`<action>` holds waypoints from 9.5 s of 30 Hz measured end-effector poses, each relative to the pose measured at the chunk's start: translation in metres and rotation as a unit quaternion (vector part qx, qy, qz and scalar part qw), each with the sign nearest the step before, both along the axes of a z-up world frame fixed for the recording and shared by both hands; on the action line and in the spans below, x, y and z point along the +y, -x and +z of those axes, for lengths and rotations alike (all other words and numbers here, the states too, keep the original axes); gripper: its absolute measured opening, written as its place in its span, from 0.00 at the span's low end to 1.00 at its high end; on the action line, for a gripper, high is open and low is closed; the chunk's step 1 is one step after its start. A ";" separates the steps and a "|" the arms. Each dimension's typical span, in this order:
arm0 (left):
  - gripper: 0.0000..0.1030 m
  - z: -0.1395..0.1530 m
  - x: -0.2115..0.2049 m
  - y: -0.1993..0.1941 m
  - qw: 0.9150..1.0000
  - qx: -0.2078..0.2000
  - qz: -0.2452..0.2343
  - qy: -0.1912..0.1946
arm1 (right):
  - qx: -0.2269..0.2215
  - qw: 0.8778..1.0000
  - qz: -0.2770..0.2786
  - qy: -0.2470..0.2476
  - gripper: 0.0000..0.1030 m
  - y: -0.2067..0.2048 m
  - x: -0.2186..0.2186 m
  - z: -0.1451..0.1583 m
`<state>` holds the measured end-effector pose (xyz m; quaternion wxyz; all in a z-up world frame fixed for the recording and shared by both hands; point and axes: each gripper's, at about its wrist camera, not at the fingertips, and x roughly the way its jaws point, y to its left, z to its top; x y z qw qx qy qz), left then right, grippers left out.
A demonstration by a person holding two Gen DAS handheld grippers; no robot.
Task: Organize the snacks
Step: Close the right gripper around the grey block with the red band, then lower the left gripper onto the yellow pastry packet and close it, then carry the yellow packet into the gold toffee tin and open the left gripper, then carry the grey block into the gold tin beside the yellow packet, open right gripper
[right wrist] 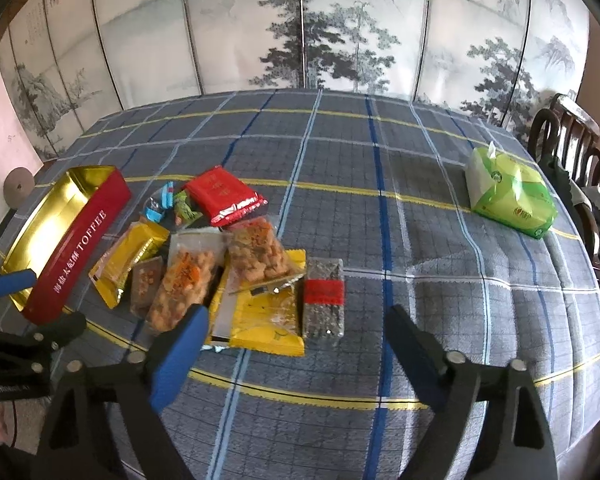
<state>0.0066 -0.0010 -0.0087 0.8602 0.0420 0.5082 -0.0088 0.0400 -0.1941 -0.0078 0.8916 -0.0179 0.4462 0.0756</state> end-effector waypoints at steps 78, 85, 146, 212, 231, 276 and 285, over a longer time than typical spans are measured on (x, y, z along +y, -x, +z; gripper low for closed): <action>0.18 -0.023 0.001 -0.075 0.998 0.033 -0.058 0.001 | 0.050 0.998 -0.034 -0.028 0.26 -0.033 -0.038 -0.048; 0.14 -0.013 0.011 -0.070 0.998 0.026 -0.049 0.013 | 0.049 0.998 -0.035 -0.025 0.26 -0.032 -0.037 -0.048; 0.09 0.026 0.191 -0.035 0.996 -0.001 0.087 0.004 | 0.049 0.996 -0.068 0.035 0.26 -0.036 -0.015 -0.048; 0.79 0.041 0.208 0.014 0.992 -0.055 0.113 0.005 | -0.023 0.999 0.039 -0.011 0.26 -0.013 0.138 0.038; 0.81 0.034 0.278 0.050 0.979 -0.040 0.198 0.000 | 0.009 0.988 0.155 -0.011 0.26 -0.007 0.291 0.020; 0.83 0.029 0.275 0.052 0.978 -0.025 0.205 0.004 | 0.062 0.980 0.183 0.044 0.27 -0.023 0.336 -0.035; 0.83 0.036 0.265 0.050 0.979 -0.030 0.200 0.005 | 0.033 0.981 0.190 0.003 0.43 -0.018 0.323 -0.011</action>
